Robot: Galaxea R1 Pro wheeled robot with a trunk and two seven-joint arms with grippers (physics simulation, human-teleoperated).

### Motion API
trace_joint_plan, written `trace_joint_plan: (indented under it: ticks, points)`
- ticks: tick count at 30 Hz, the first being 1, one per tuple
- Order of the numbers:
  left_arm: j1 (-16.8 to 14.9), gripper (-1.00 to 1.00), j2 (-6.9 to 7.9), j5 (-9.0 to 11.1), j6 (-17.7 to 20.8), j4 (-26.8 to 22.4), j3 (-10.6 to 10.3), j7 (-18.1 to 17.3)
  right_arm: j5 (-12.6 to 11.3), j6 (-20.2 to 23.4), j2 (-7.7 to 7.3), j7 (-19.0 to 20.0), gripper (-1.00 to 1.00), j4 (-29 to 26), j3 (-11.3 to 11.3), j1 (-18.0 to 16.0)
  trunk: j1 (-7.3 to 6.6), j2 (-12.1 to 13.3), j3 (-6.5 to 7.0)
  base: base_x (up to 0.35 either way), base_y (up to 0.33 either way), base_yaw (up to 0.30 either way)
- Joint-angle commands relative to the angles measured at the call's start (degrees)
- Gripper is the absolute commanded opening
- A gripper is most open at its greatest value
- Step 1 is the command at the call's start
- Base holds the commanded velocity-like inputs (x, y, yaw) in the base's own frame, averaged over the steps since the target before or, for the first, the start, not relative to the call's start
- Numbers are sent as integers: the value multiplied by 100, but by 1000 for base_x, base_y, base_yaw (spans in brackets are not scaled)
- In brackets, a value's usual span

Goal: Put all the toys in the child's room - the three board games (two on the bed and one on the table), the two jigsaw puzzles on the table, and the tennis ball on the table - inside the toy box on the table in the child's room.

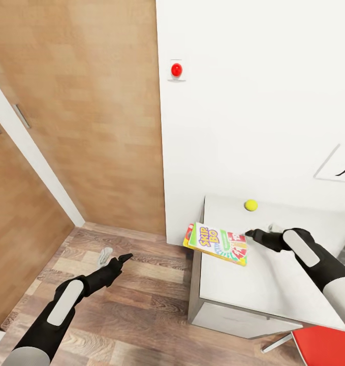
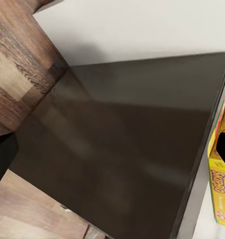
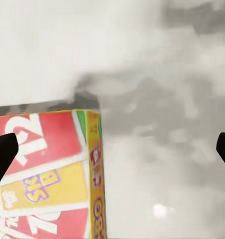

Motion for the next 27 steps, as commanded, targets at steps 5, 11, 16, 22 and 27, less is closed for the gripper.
trace_joint_plan:
  ticks: [5, 11, 16, 22, 27]
  points:
    - [-5, 100, -36, 13, -47, -2, -67, -4, -78, -104, -498, -61, 100, -535, -265, 95, 3, -11, -10, 0, 0, 0]
    - [-6, 100, -63, 13, -115, -2, -159, -3, -80, -126, -843, -67, 100, -1295, -747, 488, 3, -11, -10, 0, 0, 0]
    - [-6, 100, -77, 16, -159, -2, -201, -2, -78, -133, -1092, -72, 100, -2273, -1459, 1230, 3, -11, -10, 0, 0, 0]
    - [-13, 100, -95, 26, -177, -2, -220, -8, -43, -154, -1185, -63, 100, -3628, -2340, 2410, 3, -11, -10, 0, 0, 0]
    - [-61, 100, -155, 24, -187, -2, -232, -10, -22, -178, -1260, 232, 100, -4173, -2873, 3233, 3, -11, -10, 12, 0, 0]
